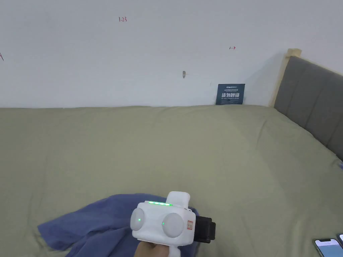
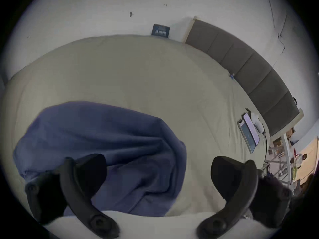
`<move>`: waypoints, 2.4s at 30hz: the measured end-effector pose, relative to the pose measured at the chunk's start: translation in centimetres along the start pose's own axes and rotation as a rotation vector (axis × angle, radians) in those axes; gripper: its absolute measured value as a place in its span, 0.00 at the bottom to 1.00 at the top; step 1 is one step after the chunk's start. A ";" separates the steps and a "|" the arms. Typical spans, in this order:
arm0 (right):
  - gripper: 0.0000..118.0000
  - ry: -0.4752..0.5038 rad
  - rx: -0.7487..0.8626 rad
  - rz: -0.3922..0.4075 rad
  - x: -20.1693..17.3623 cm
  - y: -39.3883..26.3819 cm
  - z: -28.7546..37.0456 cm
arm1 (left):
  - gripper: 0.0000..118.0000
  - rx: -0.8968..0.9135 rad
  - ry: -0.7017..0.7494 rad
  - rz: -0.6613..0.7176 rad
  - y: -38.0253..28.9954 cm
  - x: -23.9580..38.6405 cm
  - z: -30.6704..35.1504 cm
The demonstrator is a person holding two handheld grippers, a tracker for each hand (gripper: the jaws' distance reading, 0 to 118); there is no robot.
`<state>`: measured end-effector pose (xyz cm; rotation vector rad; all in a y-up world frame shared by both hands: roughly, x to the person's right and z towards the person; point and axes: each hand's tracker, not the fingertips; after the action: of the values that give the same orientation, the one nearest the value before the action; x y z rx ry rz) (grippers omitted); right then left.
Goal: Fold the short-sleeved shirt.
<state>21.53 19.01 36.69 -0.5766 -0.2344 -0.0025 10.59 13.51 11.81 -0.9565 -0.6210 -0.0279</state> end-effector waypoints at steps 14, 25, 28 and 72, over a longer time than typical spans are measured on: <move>0.00 0.082 0.181 0.031 -4.4 1.9 5.9 | 0.00 0.519 0.470 0.172 -16.1 -8.6 29.8; 0.00 0.138 0.182 0.020 -7.2 0.7 8.3 | 0.00 0.580 0.611 0.232 -23.4 -10.4 37.4; 0.00 0.145 0.175 0.039 -7.6 0.5 8.3 | 0.00 0.537 0.600 0.256 -23.4 -11.7 37.4; 0.00 0.123 -0.138 0.037 -4.6 4.2 -10.7 | 0.06 -0.112 0.407 0.344 -22.9 -25.0 20.2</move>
<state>19.69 16.44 24.70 -0.7154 -0.1042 -0.0179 -26.48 9.49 24.81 -1.1177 -0.0768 0.0484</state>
